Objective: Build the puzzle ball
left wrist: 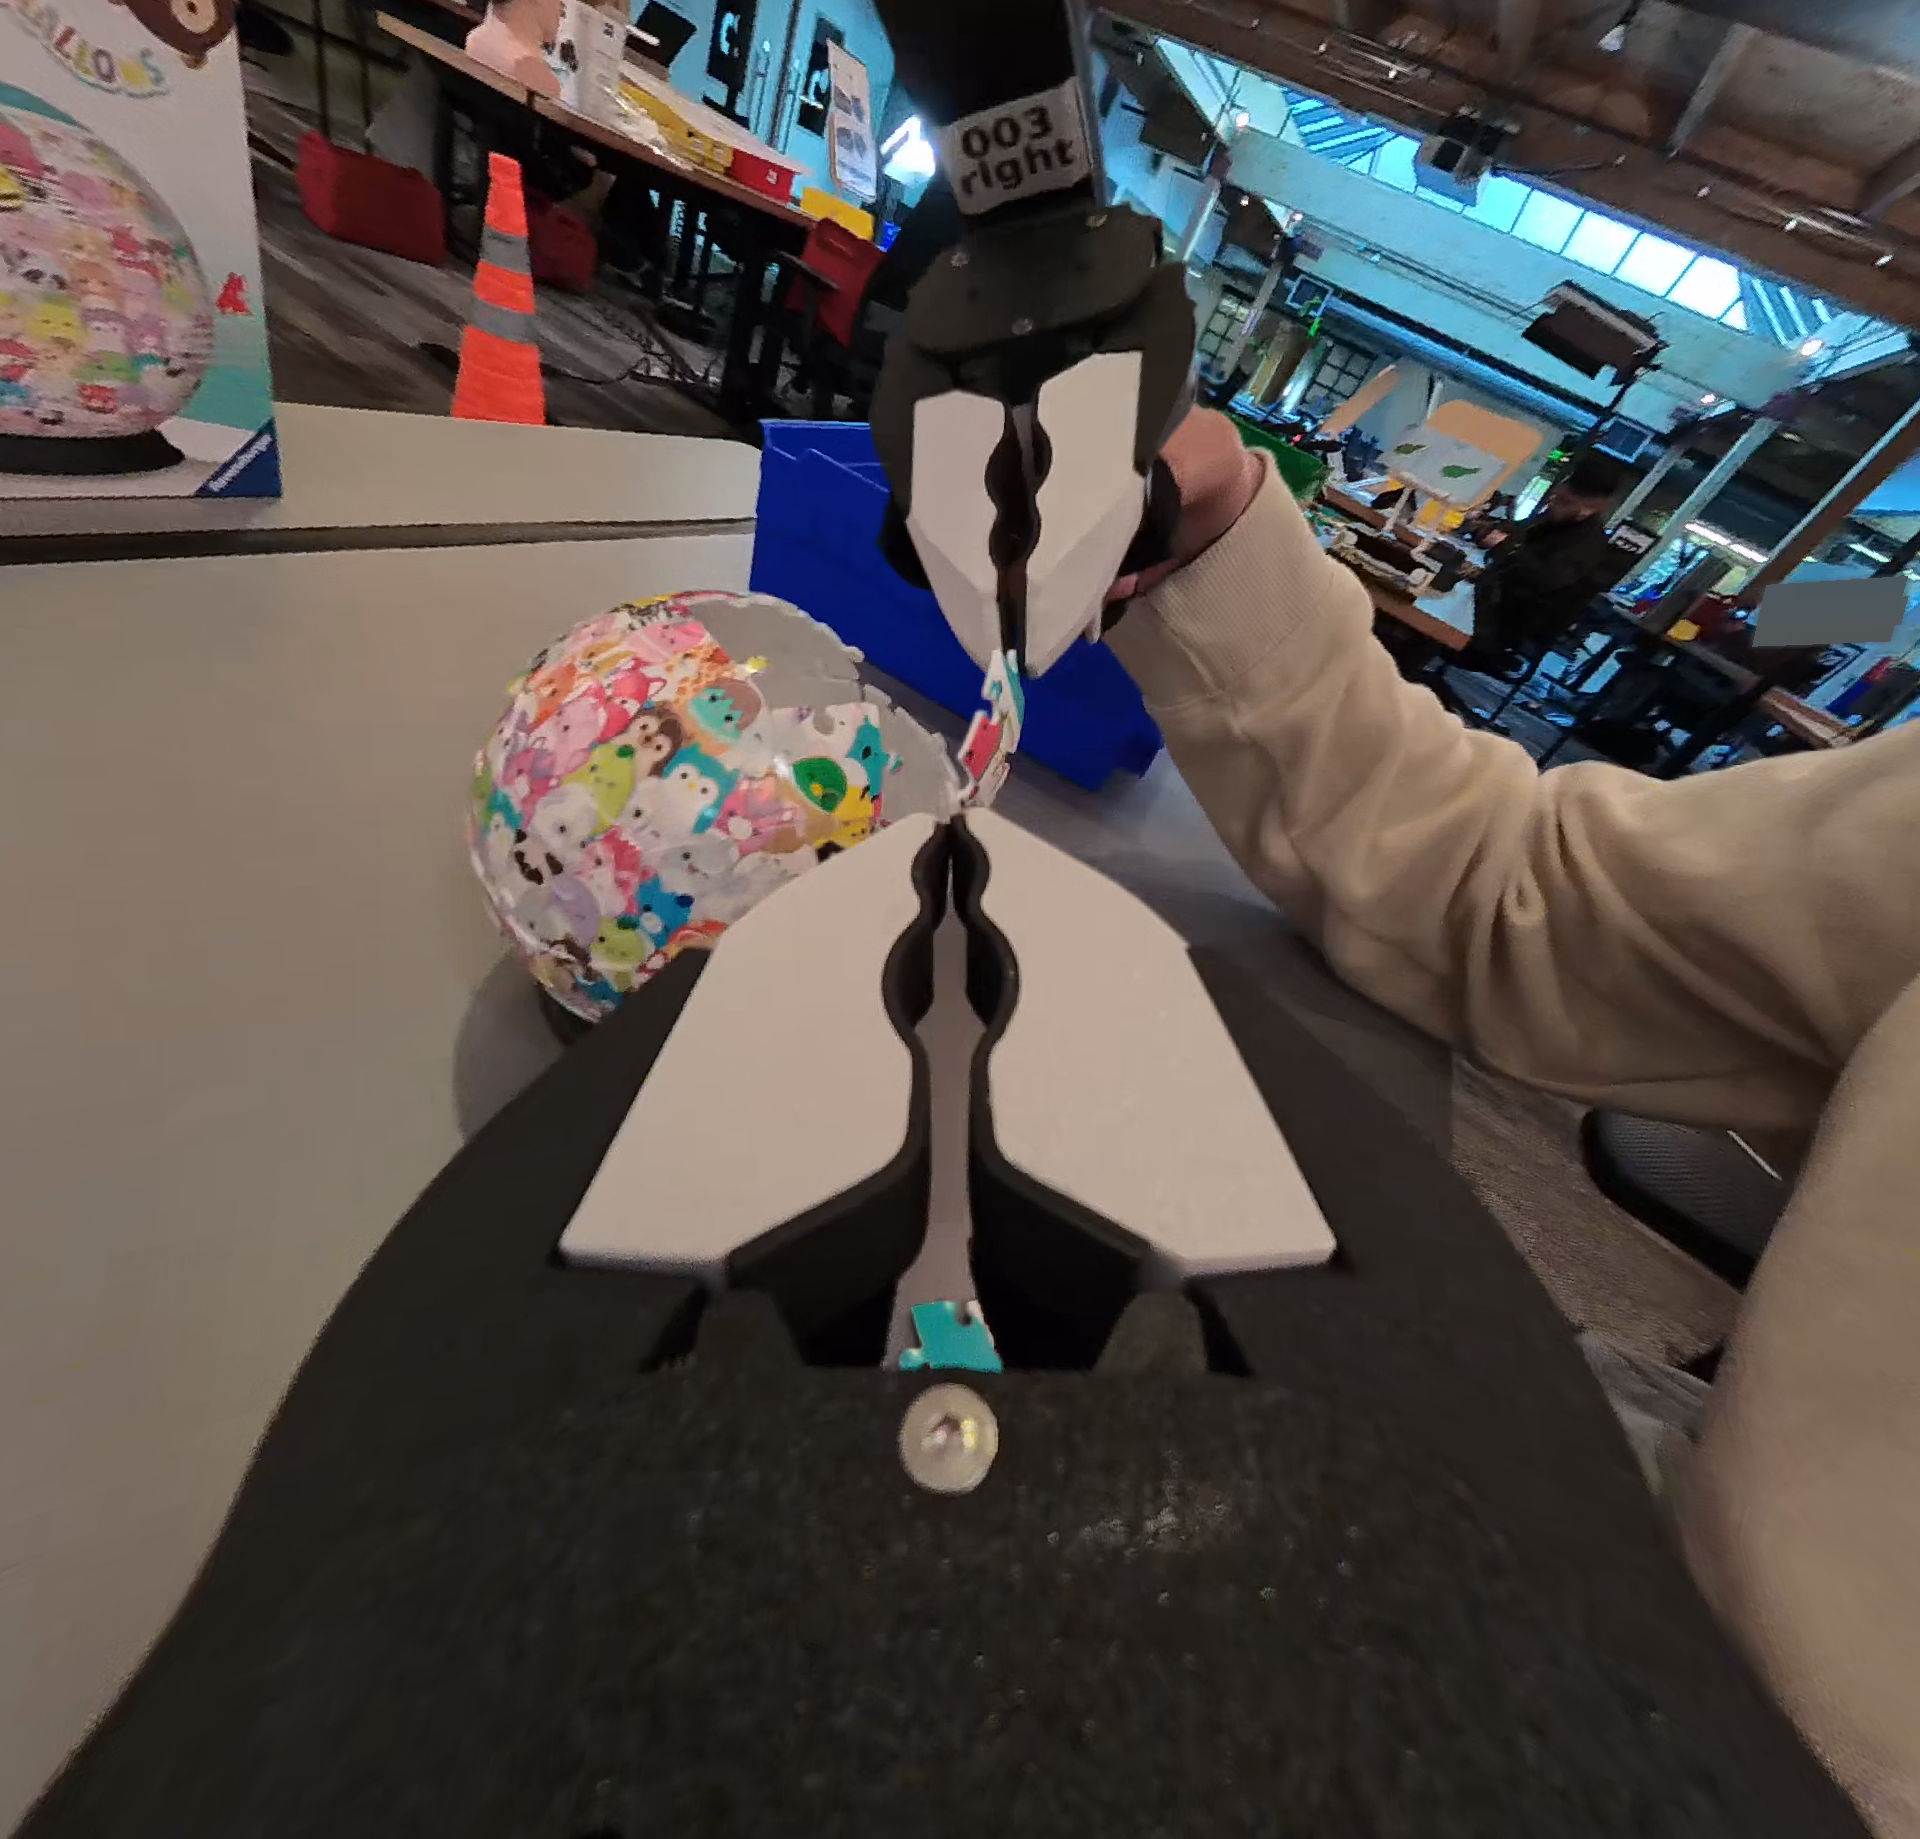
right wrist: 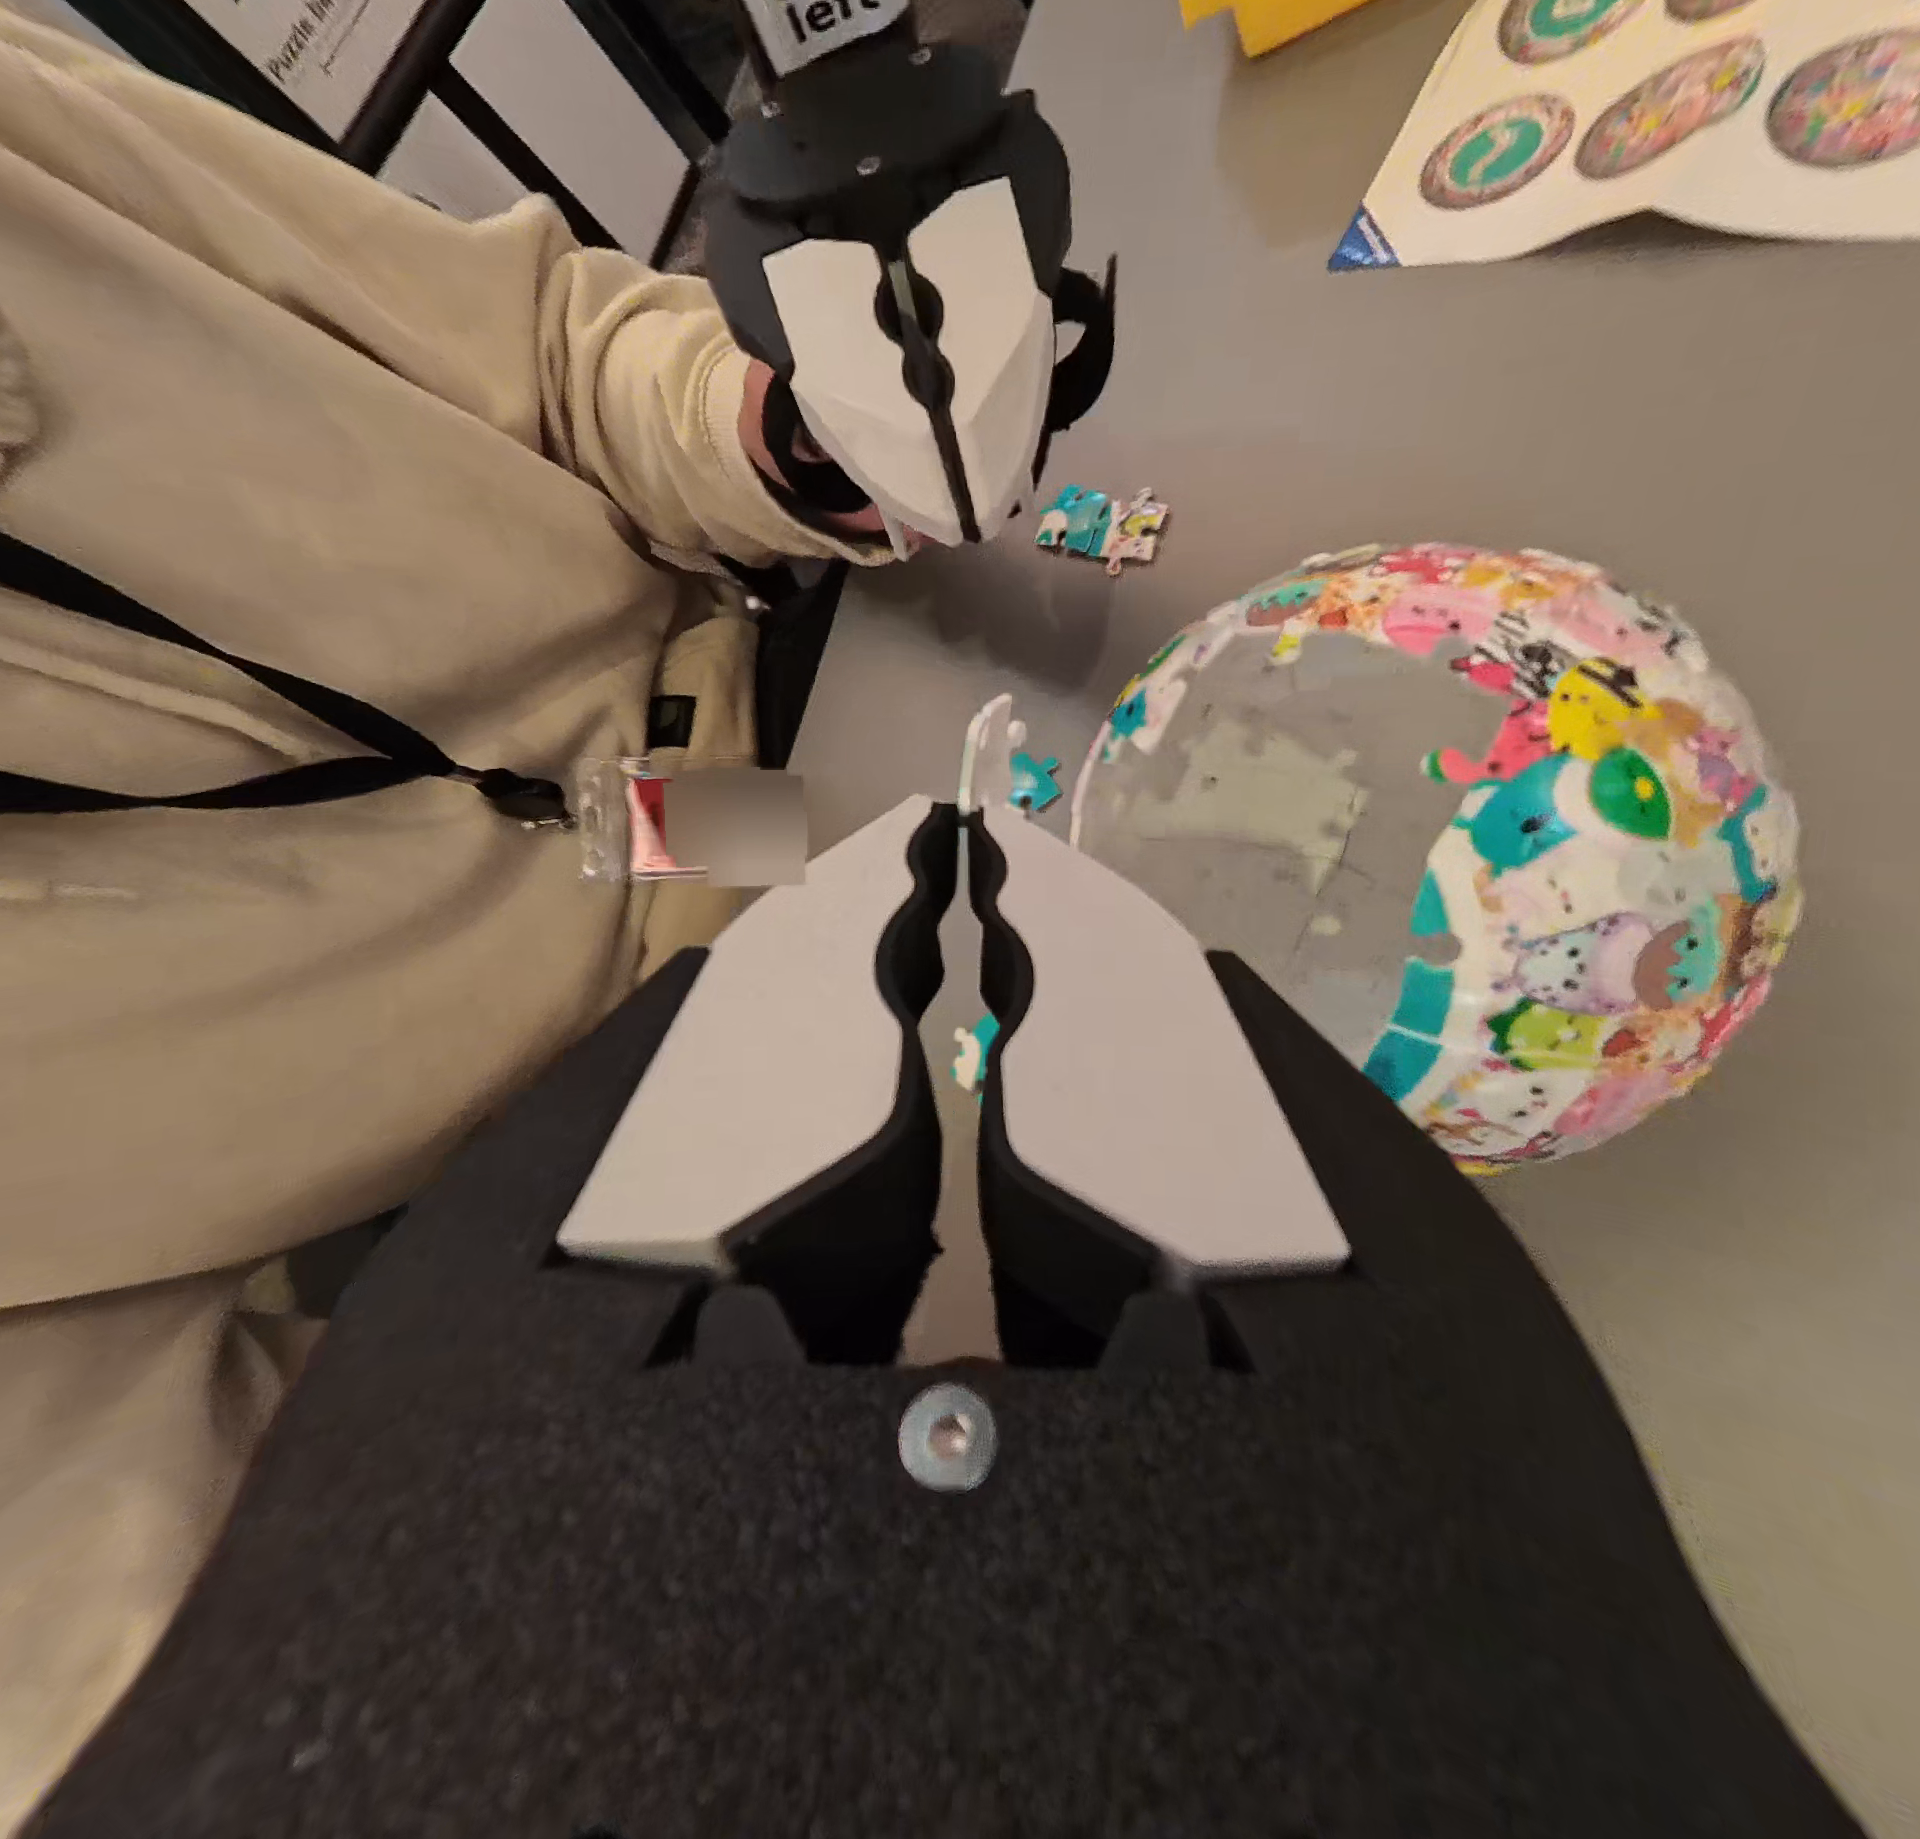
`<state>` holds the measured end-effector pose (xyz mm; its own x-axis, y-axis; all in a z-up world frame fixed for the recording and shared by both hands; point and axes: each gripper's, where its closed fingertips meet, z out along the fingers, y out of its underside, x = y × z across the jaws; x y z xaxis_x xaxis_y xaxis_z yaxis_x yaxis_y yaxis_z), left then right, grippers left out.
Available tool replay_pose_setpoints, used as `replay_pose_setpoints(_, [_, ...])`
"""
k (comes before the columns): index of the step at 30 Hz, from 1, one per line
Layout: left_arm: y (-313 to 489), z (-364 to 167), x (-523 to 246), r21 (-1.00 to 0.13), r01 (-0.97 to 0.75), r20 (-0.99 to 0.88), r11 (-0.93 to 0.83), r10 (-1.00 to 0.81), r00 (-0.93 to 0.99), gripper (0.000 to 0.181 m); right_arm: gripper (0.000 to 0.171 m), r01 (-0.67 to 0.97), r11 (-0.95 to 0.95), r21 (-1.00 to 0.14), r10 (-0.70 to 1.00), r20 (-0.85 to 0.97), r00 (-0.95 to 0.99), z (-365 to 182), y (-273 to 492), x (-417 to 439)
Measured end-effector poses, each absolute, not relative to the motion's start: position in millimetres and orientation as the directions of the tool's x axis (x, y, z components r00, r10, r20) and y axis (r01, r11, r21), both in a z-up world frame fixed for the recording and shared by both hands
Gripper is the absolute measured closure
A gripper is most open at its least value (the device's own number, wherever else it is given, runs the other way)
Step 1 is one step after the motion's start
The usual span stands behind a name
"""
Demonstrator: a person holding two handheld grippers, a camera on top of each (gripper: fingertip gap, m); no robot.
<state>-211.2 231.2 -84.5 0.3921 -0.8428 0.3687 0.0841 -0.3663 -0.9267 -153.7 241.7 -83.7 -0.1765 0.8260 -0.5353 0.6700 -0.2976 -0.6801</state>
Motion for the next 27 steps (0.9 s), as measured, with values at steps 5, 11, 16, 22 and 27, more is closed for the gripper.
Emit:
replay_pose_setpoints(5, [232.5, -91.8, -201.6, -0.94, 0.018, 0.315, -0.34, -0.848, 0.426, 0.181, 0.169, 0.703, -0.368, -0.608, 0.78, -0.614, -0.122, -96.2, 250.0, -159.7])
replay_pose_setpoints(11, [231.8, -100.9, -188.5, -0.955, -0.081, 0.217, -0.286, -0.857, 0.467, 0.181, 0.169, 0.709, -0.372, -0.599, 0.782, -0.614, -0.108, -96.6, 251.2, -157.8])
replay_pose_setpoints(16, [237.8, -104.1, -176.8, -0.957, -0.127, 0.166, -0.26, -0.852, 0.497, 0.181, 0.169, 0.719, -0.385, -0.579, 0.773, -0.627, -0.091, -99.7, 251.5, -157.1])
replay_pose_setpoints(22, [245.0, -101.5, -173.2, -0.961, -0.159, 0.11, -0.226, -0.841, 0.53, 0.181, 0.169, 0.717, -0.395, -0.574, 0.767, -0.636, -0.086, -101.6, 252.9, -159.5])
replay_pose_setpoints(27, [245.2, -104.5, -171.9, -0.959, -0.167, 0.109, -0.228, -0.843, 0.527, 0.181, 0.169, 0.71, -0.403, -0.578, 0.769, -0.634, -0.08, -101.5, 254.9, -160.9])
